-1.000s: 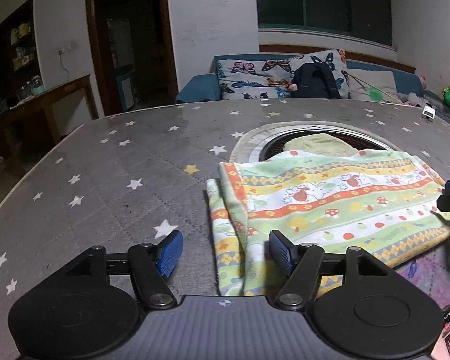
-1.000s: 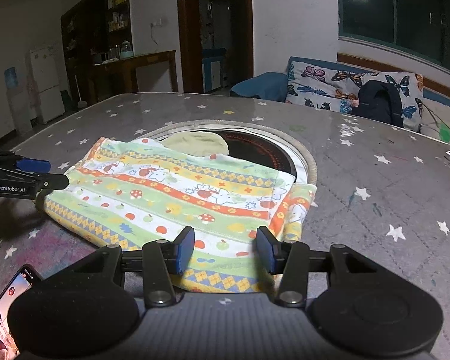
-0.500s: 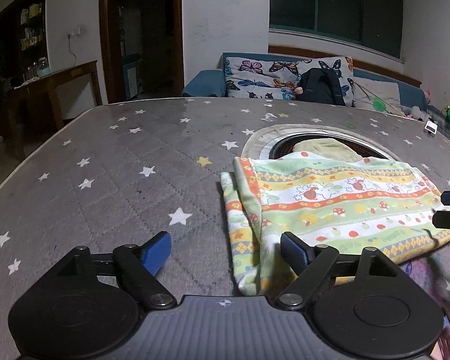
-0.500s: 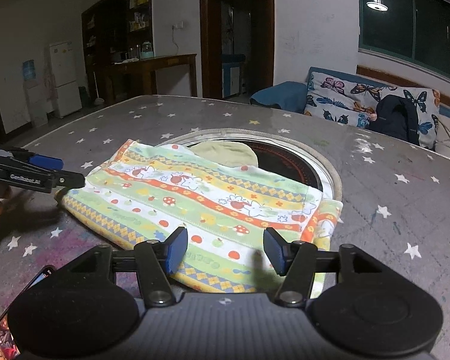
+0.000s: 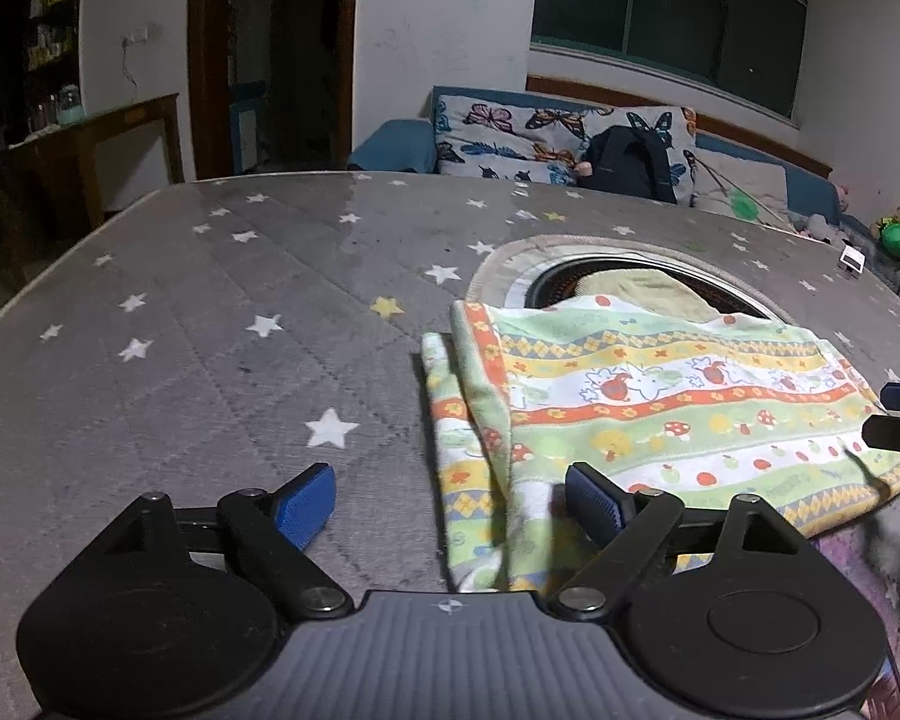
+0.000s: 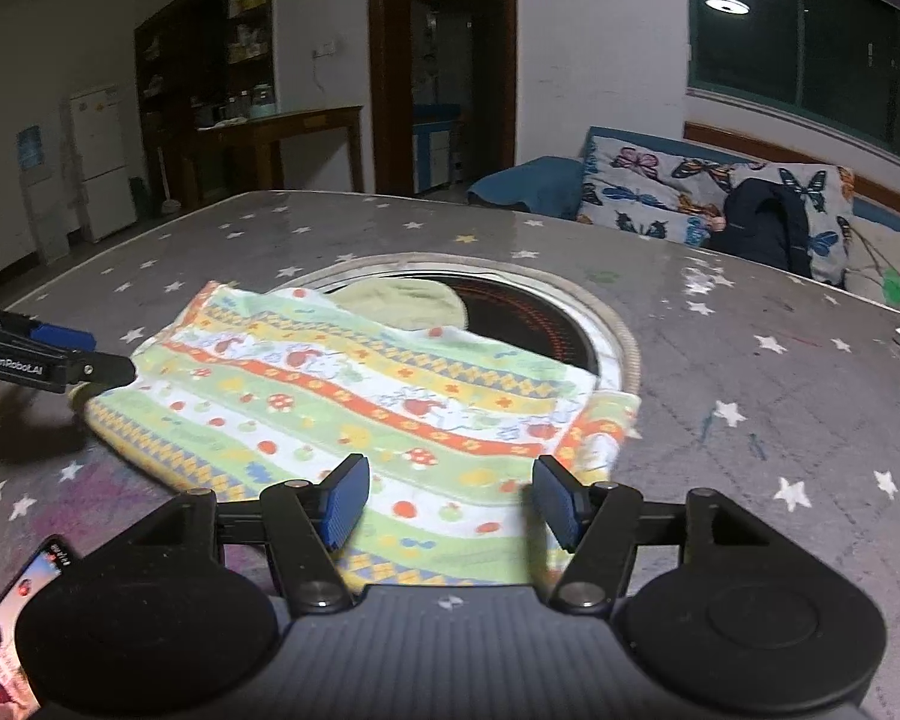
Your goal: Fold clothes
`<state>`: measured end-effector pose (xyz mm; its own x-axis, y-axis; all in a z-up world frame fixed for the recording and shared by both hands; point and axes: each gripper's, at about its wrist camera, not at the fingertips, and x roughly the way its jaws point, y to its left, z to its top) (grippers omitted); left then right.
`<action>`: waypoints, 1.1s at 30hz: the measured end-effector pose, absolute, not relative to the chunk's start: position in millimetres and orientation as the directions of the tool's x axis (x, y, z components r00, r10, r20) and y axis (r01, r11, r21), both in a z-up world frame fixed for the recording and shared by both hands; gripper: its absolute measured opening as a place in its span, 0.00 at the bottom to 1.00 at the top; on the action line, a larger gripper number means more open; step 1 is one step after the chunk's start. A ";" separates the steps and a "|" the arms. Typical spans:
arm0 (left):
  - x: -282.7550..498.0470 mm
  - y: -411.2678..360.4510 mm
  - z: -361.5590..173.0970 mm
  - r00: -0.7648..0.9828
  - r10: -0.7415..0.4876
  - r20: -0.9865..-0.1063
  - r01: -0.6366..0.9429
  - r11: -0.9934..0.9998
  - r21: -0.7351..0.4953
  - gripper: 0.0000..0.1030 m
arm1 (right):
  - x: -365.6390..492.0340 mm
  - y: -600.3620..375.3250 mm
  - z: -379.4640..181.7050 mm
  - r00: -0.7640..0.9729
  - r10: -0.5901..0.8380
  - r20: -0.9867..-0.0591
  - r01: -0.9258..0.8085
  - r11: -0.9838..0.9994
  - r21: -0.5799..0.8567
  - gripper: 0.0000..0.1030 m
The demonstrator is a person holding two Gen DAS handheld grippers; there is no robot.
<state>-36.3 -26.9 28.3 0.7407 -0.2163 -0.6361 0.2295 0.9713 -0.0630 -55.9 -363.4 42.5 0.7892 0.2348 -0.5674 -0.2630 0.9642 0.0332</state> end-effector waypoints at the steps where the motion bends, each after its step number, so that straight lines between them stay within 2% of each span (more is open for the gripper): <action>1: -35.5 -27.9 27.9 0.737 -0.225 -0.637 0.237 0.969 -0.068 0.74 | -54.7 -365.4 41.6 0.788 0.231 -0.571 -0.256 0.966 0.036 0.60; 2: -35.1 -28.7 27.9 0.734 -0.235 -0.637 0.245 0.967 -0.075 0.71 | -53.8 -367.0 40.7 0.787 0.227 -0.574 -0.250 0.967 0.039 0.60; 4: -34.4 -30.3 28.4 0.729 -0.257 -0.635 0.262 0.961 -0.088 0.58 | -53.3 -368.6 39.1 0.784 0.224 -0.579 -0.244 0.969 0.043 0.60; 5: -33.5 -31.2 28.9 0.725 -0.268 -0.634 0.270 0.958 -0.096 0.55 | -53.1 -369.4 38.3 0.783 0.222 -0.581 -0.241 0.969 0.045 0.60; 7: -31.0 -33.2 29.3 0.716 -0.288 -0.636 0.281 0.953 -0.115 0.40 | -53.4 -369.1 37.0 0.780 0.219 -0.587 -0.243 0.969 0.038 0.60; 10: -27.4 -36.6 29.8 0.705 -0.312 -0.637 0.292 0.946 -0.140 0.26 | -52.5 -367.0 33.6 0.773 0.208 -0.600 -0.245 0.969 0.021 0.60; 15: -22.3 -43.1 30.6 0.700 -0.320 -0.638 0.301 0.943 -0.143 0.21 | -49.7 -371.5 29.5 0.771 0.194 -0.606 -0.224 0.974 0.026 0.60; 27: -5.2 -74.2 28.2 0.698 -0.333 -0.634 0.333 0.935 -0.124 0.21 | -39.9 -384.6 27.0 0.789 0.119 -0.603 -0.165 0.986 -0.021 0.60; 30: -4.4 -78.7 27.8 0.700 -0.324 -0.636 0.346 0.934 -0.094 0.22 | -37.7 -388.7 27.7 0.793 0.096 -0.601 -0.149 0.988 -0.039 0.60; 33: -4.5 -74.7 27.3 0.708 -0.313 -0.633 0.340 0.937 -0.082 0.28 | -37.6 -390.9 27.8 0.796 0.093 -0.599 -0.145 0.989 -0.039 0.60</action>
